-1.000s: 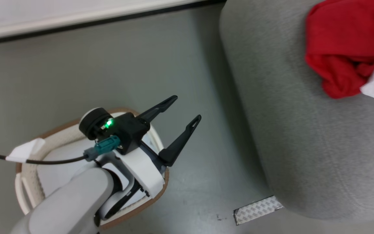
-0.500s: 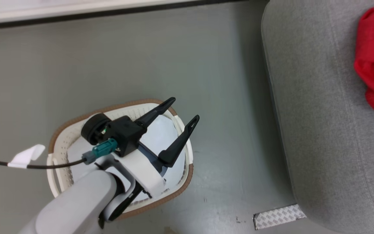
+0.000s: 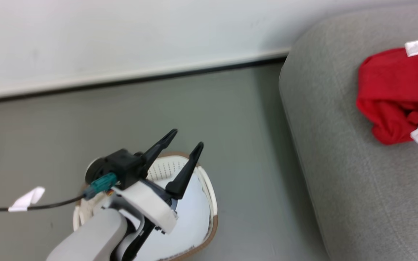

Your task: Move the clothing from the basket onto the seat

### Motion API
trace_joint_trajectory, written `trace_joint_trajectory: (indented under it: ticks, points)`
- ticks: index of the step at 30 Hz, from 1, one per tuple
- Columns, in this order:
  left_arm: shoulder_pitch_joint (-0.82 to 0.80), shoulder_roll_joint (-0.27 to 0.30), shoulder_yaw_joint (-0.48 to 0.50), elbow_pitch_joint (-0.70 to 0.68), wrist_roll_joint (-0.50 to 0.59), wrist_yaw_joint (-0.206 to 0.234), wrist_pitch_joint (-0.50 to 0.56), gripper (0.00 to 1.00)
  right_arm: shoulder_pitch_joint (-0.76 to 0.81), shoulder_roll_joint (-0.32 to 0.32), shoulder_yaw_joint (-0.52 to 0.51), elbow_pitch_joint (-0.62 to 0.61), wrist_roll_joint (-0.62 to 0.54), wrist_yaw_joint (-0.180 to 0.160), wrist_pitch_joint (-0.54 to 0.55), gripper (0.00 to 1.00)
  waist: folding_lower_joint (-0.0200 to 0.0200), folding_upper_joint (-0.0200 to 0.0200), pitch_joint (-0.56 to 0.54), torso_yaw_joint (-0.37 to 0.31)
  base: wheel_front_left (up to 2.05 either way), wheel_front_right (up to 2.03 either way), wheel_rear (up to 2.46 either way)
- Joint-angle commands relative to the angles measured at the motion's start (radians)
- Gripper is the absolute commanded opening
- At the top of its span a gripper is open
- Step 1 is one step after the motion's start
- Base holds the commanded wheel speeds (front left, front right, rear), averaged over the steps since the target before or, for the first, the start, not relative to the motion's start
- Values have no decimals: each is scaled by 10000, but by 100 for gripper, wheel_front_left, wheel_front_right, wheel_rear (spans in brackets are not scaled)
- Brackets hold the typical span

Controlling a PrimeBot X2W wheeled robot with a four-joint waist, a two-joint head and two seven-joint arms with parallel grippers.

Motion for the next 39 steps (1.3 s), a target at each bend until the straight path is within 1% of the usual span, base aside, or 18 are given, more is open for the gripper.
trace_joint_trajectory:
  ticks: [1, 3, 5, 6, 7, 10, 13, 16, 20, 23, 26, 31, 33, 37, 39]
  points:
    - [343, -39, 123, 91, -186, 82, -172, 100, 379, -189, -171, -439, 123, -23, -104, 100, 1, 0, -982, 49, 0, 0, 0]
    - [575, -66, 309, 116, -423, 174, -295, 100, 692, -345, -420, -1097, 179, -23, -173, 100, 1, 0, -1359, 130, 0, 0, 0]
    - [813, -49, 521, 153, -523, 306, -407, 100, 970, -401, -742, -1691, -25, -23, -323, 100, 1, 0, -1738, 237, 0, 0, 0]
    - [930, -20, 638, 148, -622, 304, -455, 100, 1103, -337, -924, -2034, -111, -23, -425, 100, 1, 0, -1891, 290, 0, 0, 0]
    - [930, -20, 638, 148, -622, 304, -455, 100, 1103, -337, -924, -2034, -111, -23, -425, 100, 1, 0, -1891, 290, 0, 0, 0]
    - [1259, 95, 1125, 150, -774, 591, -564, 100, 1428, 49, -1516, -2840, -603, -23, -890, 100, 1, 0, -2348, 488, 0, 0, 0]
    - [1684, 144, 1736, 87, -1032, 896, -630, 100, 1791, 732, -2054, -3465, -1030, -23, -1359, 100, 1, 0, -2713, 679, 0, 0, 0]
    - [2063, 262, 2329, -81, -912, 1163, -662, 100, 2169, 1549, -2385, -3926, -1505, -23, -1910, 100, 1, 0, -2994, 879, 0, 0, 0]
    - [2792, 220, 3367, -420, -543, 1379, -661, 100, 2839, 2951, -2633, -4413, -2150, -23, -2953, 100, 1, 0, -3282, 1116, 0, 0, 0]
    - [3392, 76, 4073, -426, -219, 1365, -659, 100, 3493, 4031, -2314, -4569, -2465, -23, -3633, 100, 1, 0, -3367, 1259, 0, 0, 0]
    - [3865, -137, 4646, -191, 35, 1272, -661, 100, 3994, 4753, -2084, -4464, -2606, -23, -4291, 100, 1, 0, -3404, 1402, 0, 0, 0]
    - [4396, -678, 5325, 281, 648, 910, -662, 100, 4698, 5500, -1785, -3968, -2925, -23, -5157, 100, 1, 0, -3463, 1596, 0, 0, 0]
    - [4569, -912, 5607, 432, 935, 744, -663, 100, 4954, 5841, -1606, -3734, -2795, -23, -5296, 100, 1, 0, -3494, 1621, 0, 0, 0]
    - [4982, -1539, 6120, 617, 1575, 465, -663, 100, 5319, 6242, -1237, -3364, -3112, -23, -5438, 100, 1, 0, -3568, 1615, 0, 0, 0]
    - [5209, -1837, 6351, 673, 1943, 341, -663, 100, 5440, 6432, -1159, -3382, -3231, -23, -5440, 100, 1, 0, -3594, 1603, 0, 0, 0]
